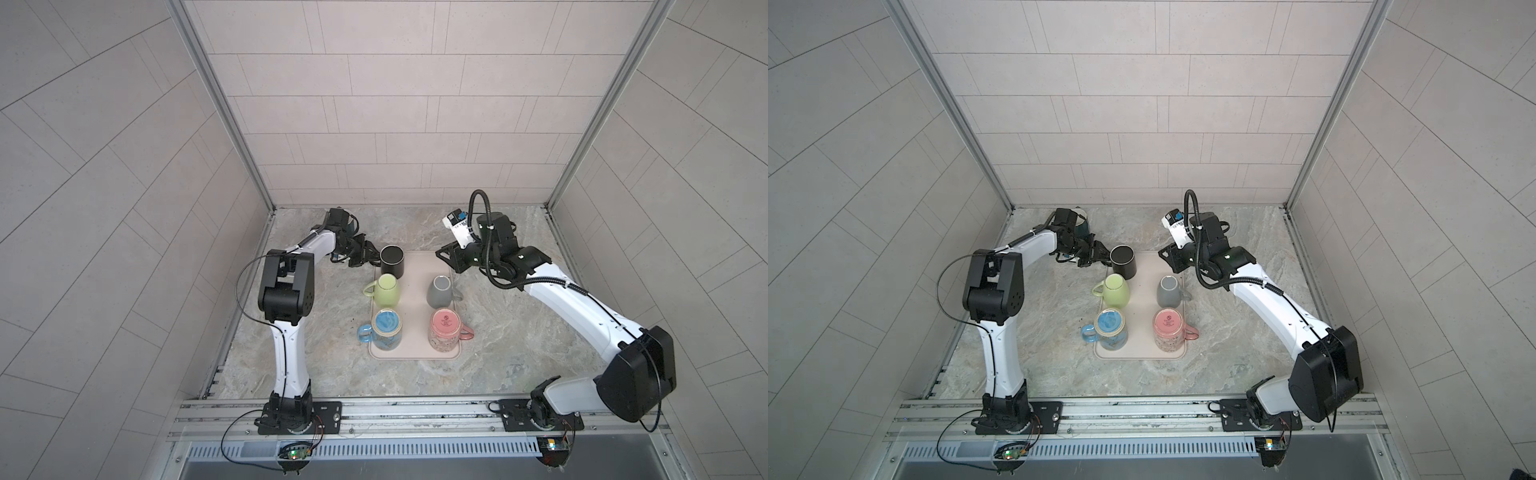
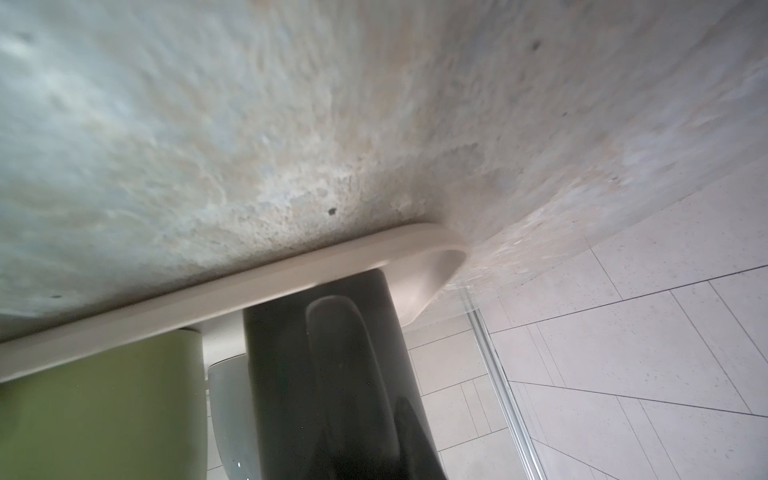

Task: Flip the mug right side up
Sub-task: 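Lift the black mug off the tray with the left gripper toward the right gripper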

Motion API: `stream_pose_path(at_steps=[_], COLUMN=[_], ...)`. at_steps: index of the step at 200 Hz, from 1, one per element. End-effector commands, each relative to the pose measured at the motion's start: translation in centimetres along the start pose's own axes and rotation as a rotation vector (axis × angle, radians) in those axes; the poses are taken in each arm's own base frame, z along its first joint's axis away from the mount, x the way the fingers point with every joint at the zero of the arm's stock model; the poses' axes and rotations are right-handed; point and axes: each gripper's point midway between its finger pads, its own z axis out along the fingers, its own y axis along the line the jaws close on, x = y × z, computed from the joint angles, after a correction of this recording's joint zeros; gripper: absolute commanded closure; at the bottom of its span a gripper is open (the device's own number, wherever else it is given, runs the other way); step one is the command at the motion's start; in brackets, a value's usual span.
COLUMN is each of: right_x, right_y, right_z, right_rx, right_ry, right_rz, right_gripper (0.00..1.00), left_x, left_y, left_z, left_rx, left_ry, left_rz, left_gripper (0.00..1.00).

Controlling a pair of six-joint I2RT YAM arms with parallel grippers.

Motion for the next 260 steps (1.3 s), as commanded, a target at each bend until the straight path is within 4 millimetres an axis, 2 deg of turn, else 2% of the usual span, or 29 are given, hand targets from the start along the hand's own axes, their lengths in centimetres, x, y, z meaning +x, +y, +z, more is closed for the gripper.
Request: stream_pose_path(at_steps=[1,26,66,94,126,178,235,260], right_x=[-0.7,-0.7,-0.6,-0.7,-0.7,-0.9,-1.4,-1.9], right_y=[0.0,-0.1,-0.1,-0.1,-0.1,-0.3,-0.2,-0.2], right_z=[-0.3,-0.3,-0.2,-0.3,-0.3,-0.8,-1.6,-2.2], right_rx=[0.003,0.005,0.005,0.005,0.007,0.026,0.042,0.048], right_ry=[-0.024,-0.024,-0.021,-0.022,-0.019,-0.011,-0.012,-0.031], right_rz=[0.008,0.008,0.01,0.013,0.012,0.007,0.006,0.011], right_gripper=[0.73,0.73,0.73,0.73,0.73,0.73,0.73,0.73], left_x=[0.7,1.1,2.6,4.4,6.9,10.4,15.2,16.0], left_y=[-0.4,-1.5,-4.5,-6.8,-8.4,-9.4,-9.0,-8.8], left_z=[0.0,0.2,-0.6,-1.8,-3.3,-4.7,-5.3,-6.5], left_rx=[0.026,0.069,0.186,0.297,0.371,0.454,0.514,0.53], left_ry=[0.014,0.022,0.043,0.069,0.112,0.13,0.177,0.124], left_rz=[0.006,0.024,0.112,0.203,0.309,0.485,0.761,0.895], left_gripper=[1.0,1.0,1.0,1.0,1.0,1.0,1.0,1.0])
